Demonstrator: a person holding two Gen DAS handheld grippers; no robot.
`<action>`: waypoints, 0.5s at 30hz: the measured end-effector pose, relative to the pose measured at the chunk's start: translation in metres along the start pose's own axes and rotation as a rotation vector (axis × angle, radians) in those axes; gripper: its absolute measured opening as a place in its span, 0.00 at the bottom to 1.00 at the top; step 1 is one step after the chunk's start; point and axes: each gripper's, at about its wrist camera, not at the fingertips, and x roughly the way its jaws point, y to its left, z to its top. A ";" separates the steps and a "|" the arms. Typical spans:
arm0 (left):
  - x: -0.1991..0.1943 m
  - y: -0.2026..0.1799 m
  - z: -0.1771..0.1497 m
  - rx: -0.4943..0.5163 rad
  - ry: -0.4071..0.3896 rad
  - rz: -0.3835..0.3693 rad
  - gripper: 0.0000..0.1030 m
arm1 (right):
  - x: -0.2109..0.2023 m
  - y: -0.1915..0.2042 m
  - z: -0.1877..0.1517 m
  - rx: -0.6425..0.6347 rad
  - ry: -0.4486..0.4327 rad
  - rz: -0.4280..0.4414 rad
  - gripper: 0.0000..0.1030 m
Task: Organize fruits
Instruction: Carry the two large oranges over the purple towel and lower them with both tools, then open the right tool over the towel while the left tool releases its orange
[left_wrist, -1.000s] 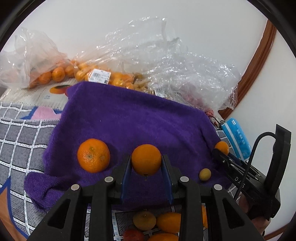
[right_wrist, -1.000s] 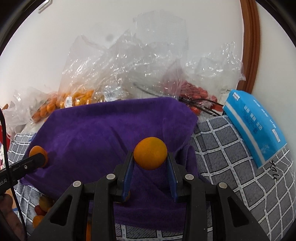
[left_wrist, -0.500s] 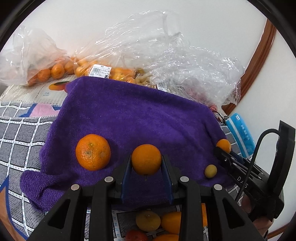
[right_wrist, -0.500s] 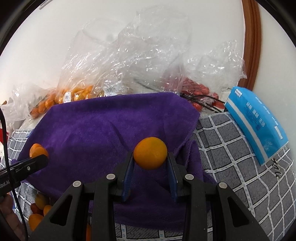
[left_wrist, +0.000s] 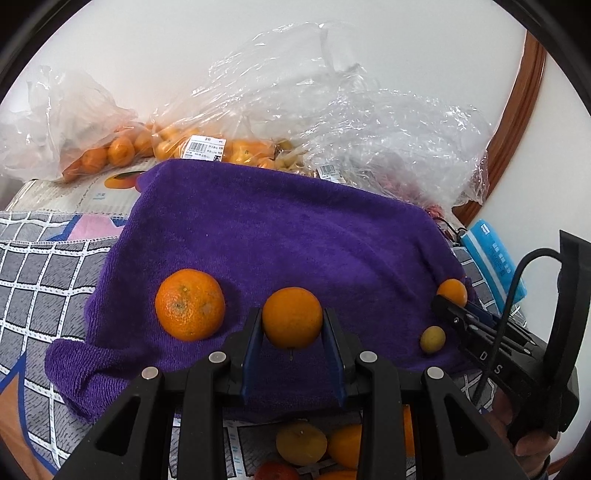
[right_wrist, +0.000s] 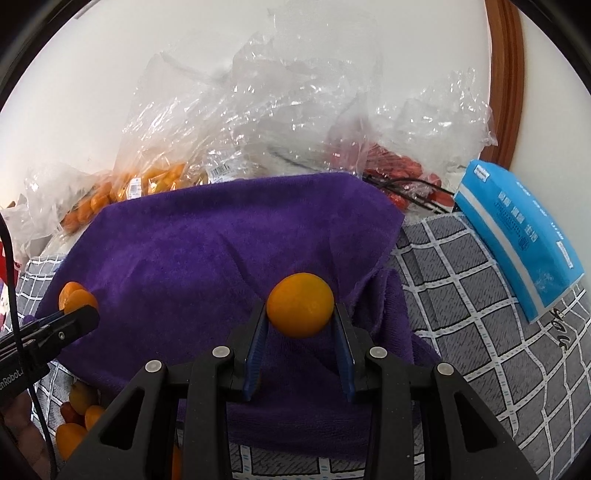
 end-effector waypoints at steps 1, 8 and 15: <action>0.000 0.000 0.000 -0.001 0.001 -0.004 0.30 | 0.001 0.000 0.000 -0.002 0.006 0.001 0.34; 0.000 0.002 0.000 -0.012 -0.003 0.001 0.30 | -0.003 0.000 -0.002 -0.003 -0.020 0.007 0.36; -0.009 -0.003 0.002 0.004 -0.027 0.010 0.36 | -0.021 0.006 -0.001 -0.026 -0.089 0.002 0.47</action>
